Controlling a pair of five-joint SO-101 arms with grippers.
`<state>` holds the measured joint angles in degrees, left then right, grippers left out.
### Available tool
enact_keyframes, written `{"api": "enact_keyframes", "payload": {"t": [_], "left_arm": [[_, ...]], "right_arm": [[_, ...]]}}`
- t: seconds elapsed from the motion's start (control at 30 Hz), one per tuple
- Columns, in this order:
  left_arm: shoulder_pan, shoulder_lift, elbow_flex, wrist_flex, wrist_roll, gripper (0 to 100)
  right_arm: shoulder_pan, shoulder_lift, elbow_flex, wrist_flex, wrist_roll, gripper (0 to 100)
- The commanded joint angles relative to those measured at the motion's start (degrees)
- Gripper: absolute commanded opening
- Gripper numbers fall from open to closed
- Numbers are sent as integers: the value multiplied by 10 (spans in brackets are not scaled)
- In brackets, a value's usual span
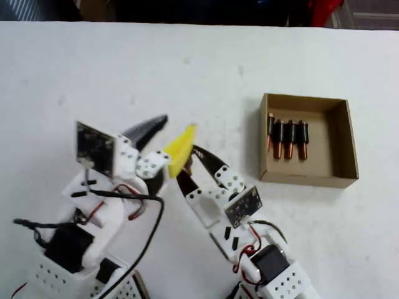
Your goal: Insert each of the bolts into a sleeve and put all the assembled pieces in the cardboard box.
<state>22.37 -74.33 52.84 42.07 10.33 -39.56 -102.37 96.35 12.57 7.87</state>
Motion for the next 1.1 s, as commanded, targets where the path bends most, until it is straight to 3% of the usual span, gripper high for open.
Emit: {"api": "enact_keyframes", "payload": {"t": [0.0,0.2,0.33,0.37,0.57,0.73,1.07], "left_arm": [[-83,-9,-47,-15,-8,203],[-208,-10,-47,16,-36,197],[-247,-47,-45,42,-73,57],[-251,-65,-42,42,-76,15],[-256,-200,18,42,-80,46],[-258,-304,99,42,-134,23],[-305,-305,120,118,-133,23]], "right_arm": [[20,-7,5,-12,3,17],[20,-7,5,22,4,17],[21,-7,5,29,5,17],[21,-7,5,29,5,17],[22,-7,5,35,5,17],[22,-7,5,45,5,17],[50,-7,5,45,6,17]]}}
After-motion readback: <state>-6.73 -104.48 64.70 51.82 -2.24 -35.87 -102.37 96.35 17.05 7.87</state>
